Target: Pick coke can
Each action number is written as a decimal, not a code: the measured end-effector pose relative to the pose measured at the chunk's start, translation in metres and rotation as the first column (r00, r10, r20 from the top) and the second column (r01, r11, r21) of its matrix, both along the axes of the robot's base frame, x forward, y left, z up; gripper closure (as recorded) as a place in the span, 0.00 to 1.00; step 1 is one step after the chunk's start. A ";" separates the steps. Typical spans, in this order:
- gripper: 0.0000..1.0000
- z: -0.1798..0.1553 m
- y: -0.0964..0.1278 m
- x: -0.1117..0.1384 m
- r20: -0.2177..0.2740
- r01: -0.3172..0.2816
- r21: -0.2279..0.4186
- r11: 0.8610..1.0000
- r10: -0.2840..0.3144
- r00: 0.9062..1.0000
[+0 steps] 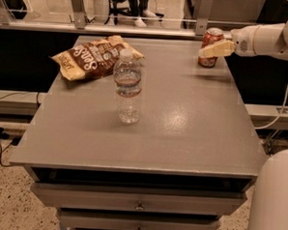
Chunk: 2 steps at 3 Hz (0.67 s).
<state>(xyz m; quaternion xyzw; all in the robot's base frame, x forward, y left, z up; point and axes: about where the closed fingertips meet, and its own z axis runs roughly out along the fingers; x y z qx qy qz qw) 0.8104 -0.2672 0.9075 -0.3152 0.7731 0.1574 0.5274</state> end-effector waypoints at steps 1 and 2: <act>0.19 -0.003 0.006 0.007 -0.022 0.006 0.054 0.999 -0.005 1.000; 0.42 -0.005 0.015 0.004 -0.061 -0.001 0.090 0.996 0.007 0.998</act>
Offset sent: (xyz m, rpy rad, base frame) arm -0.0004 0.0170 0.0010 0.1320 0.1028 0.0059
